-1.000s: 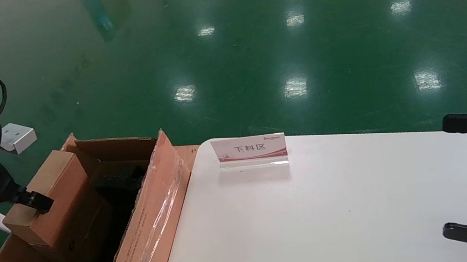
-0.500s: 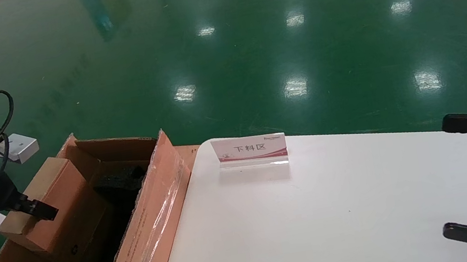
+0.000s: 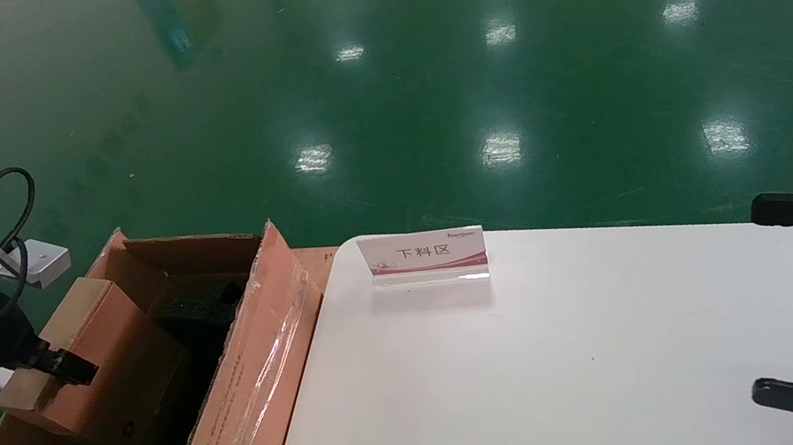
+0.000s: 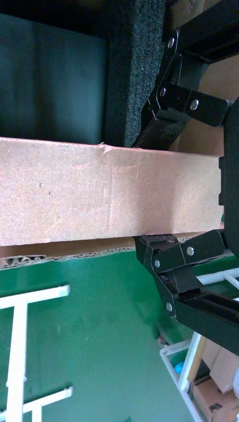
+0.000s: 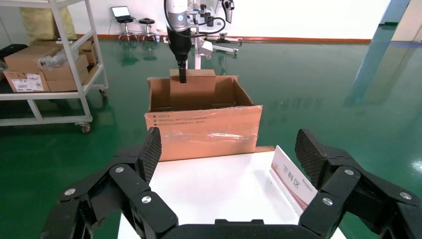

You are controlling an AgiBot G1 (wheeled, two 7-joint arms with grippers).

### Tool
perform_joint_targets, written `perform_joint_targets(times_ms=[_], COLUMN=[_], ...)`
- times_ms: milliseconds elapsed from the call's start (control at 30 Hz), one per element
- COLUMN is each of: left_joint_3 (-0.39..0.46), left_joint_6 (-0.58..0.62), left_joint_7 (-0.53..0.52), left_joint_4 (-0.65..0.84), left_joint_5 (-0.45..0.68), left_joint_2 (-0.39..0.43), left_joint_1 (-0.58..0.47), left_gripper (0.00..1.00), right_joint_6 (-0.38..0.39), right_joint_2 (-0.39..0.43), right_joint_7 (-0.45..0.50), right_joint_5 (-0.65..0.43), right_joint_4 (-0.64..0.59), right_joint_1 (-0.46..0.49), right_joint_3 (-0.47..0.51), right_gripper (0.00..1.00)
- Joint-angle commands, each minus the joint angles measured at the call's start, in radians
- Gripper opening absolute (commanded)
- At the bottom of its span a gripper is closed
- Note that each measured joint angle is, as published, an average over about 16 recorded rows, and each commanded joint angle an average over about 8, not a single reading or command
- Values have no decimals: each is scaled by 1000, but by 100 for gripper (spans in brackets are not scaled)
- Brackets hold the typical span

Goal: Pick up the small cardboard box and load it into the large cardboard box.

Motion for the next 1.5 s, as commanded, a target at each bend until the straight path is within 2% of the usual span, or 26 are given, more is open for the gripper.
perform_joint_targets(times_ms=[33, 100, 133, 1067, 1267, 1500], left_joint_3=[0, 0, -1, -6, -40, -112], left_joint_6=[1, 0, 0, -6, -48, -102], left_joint_7=[2, 3, 3, 14, 69, 163], left_joint_4=[8, 11, 12, -5, -102, -299], left_joint_5=[-3, -4, -4, -1, 6, -11], left_joint_2=[4, 6, 6, -2, -47, -162], left_joint_1=[9, 12, 13, -9, -107, -284], left_gripper=[75, 95, 100, 100, 100, 100], right_joint_6=[0, 0, 0, 0, 0, 0], right_joint_2=[0, 0, 0, 0, 0, 0], right_joint_7=[0, 0, 0, 0, 0, -1], right_joint_5=[0, 0, 0, 0, 0, 1], right_joint_4=[0, 0, 0, 0, -1, -1], right_joint_1=[0, 0, 0, 0, 0, 0], right_joint_3=[0, 0, 0, 0, 0, -1], right_gripper=[100, 100, 100, 100, 100, 100])
